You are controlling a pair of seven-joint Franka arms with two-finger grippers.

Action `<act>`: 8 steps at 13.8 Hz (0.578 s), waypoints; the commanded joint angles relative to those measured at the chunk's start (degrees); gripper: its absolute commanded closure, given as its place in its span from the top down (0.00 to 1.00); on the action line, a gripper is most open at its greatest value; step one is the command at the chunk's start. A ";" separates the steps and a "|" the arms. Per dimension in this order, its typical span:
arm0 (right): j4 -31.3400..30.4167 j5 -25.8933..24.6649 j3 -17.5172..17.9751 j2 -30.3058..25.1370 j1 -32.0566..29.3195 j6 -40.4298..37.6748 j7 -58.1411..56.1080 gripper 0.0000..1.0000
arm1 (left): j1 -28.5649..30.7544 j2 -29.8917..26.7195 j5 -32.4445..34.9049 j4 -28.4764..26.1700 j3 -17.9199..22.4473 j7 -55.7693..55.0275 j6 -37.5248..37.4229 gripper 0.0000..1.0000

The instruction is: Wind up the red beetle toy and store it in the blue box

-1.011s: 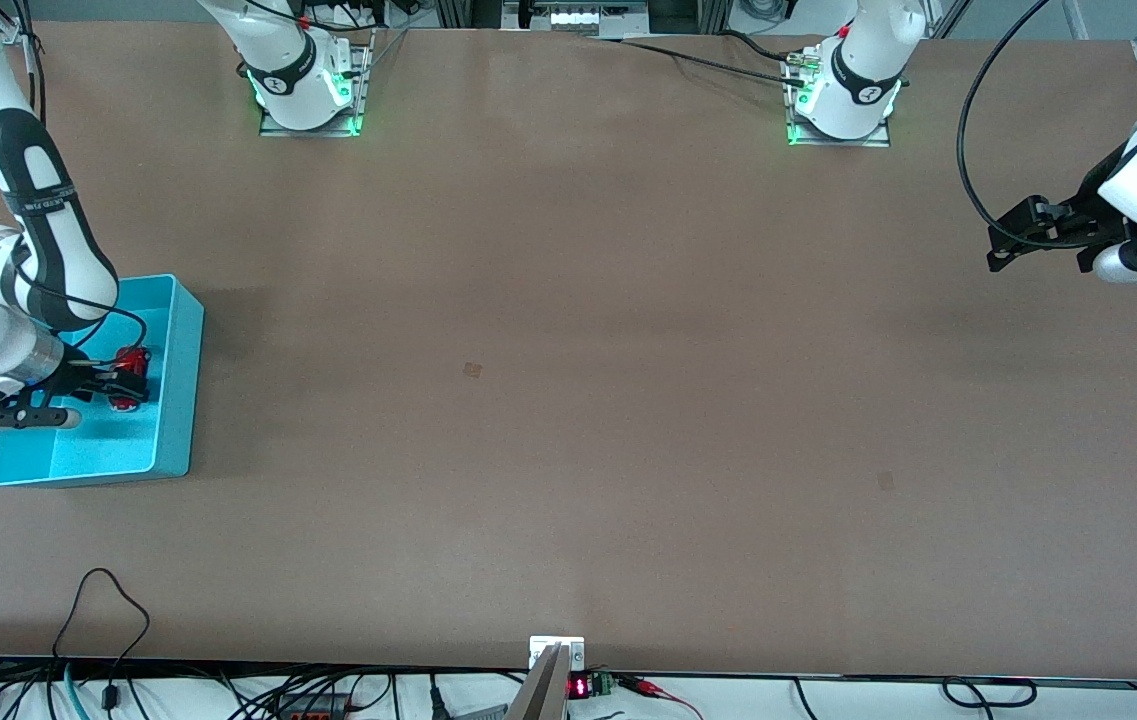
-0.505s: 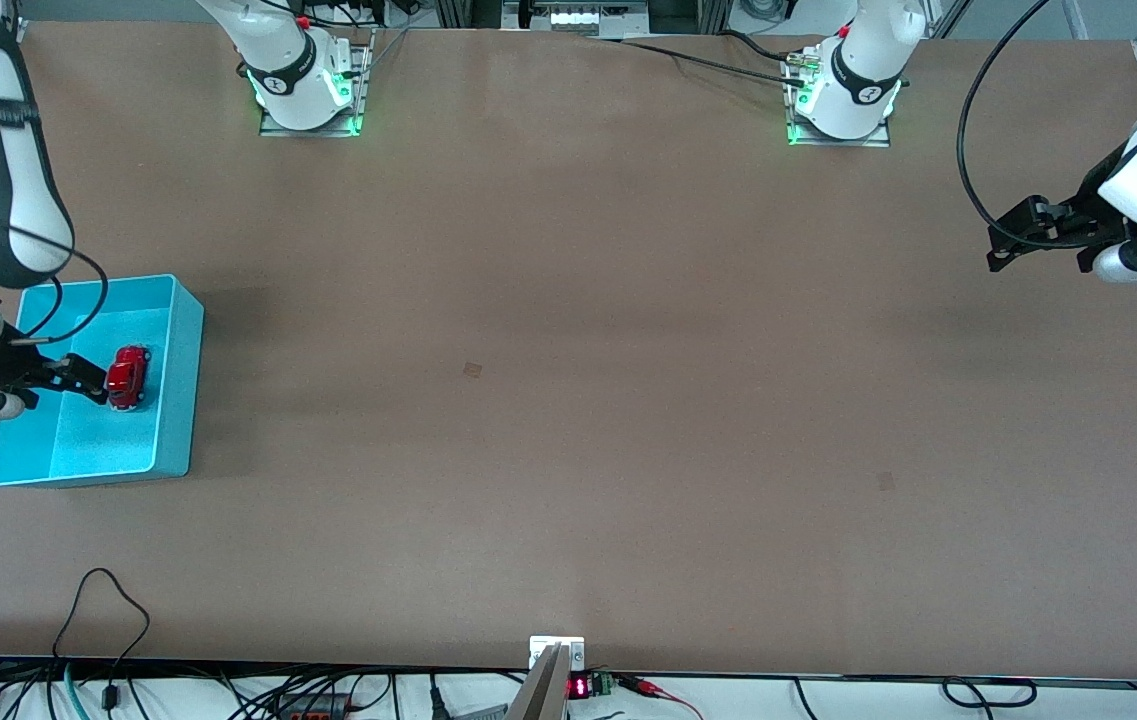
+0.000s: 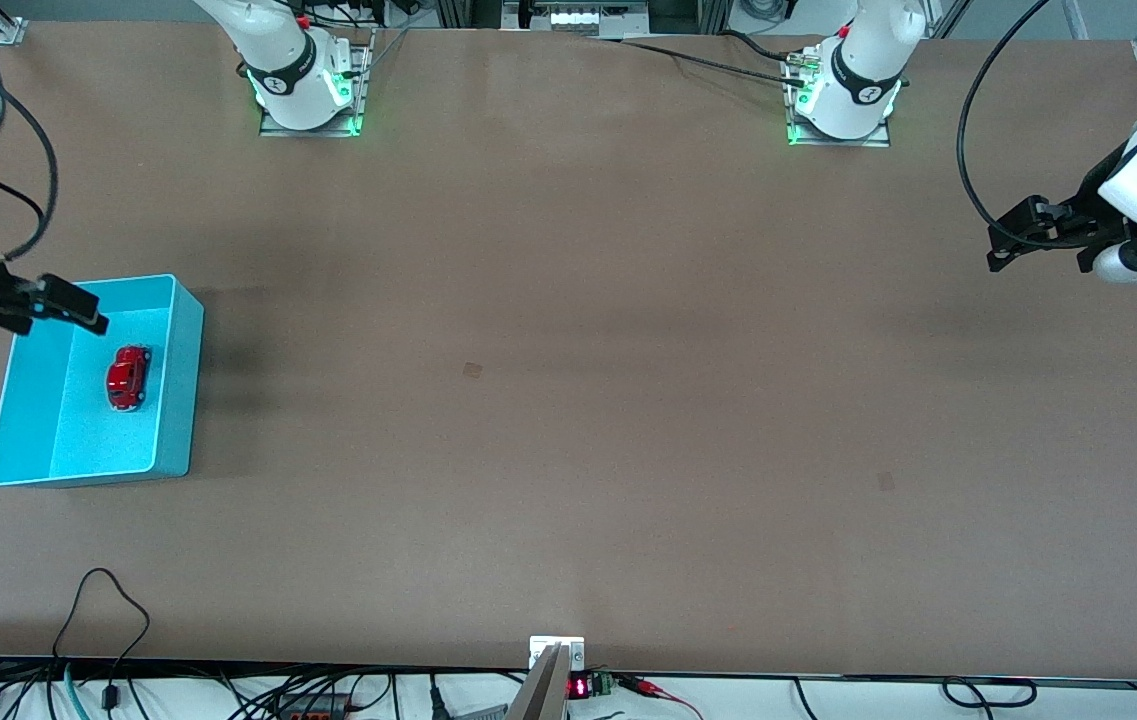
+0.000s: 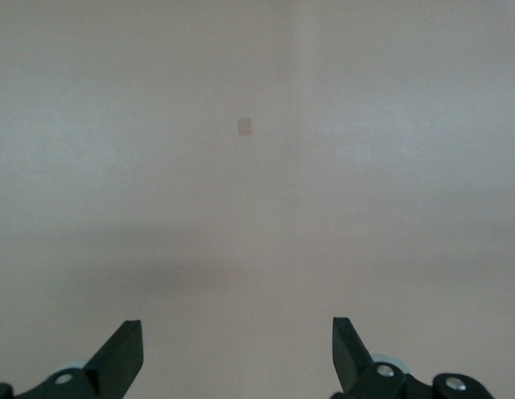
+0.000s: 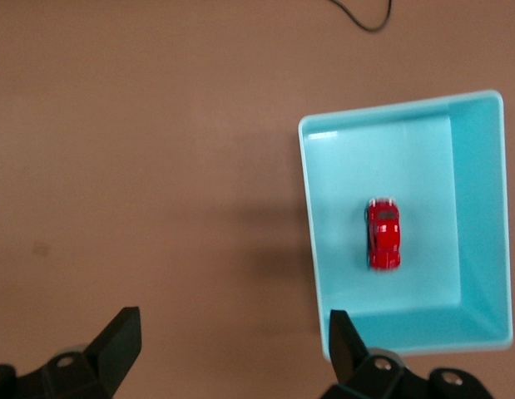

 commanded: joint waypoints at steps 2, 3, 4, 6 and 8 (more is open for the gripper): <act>9.30 0.17 -5.26 1.78 3.30 -9.10 3.43 1.00 | -0.32 0.75 -0.79 1.63 0.50 0.63 -1.16 1.00; 9.39 0.08 -6.49 1.52 3.13 -9.62 3.16 1.00 | -0.33 0.75 -0.79 1.63 0.50 0.63 -1.16 1.00; 9.39 -0.27 -7.11 1.17 2.95 -10.67 2.55 1.00 | -0.33 0.75 -0.79 1.63 0.50 0.63 -1.16 1.00; 8.52 -3.43 -6.60 -0.06 1.64 -10.52 -2.18 1.00 | -0.24 0.75 -0.79 1.63 0.50 0.63 -1.16 1.00; 6.76 -3.18 -6.07 -0.94 1.19 -9.81 -2.56 1.00 | -0.24 0.75 -0.79 1.63 0.50 0.63 -1.16 1.00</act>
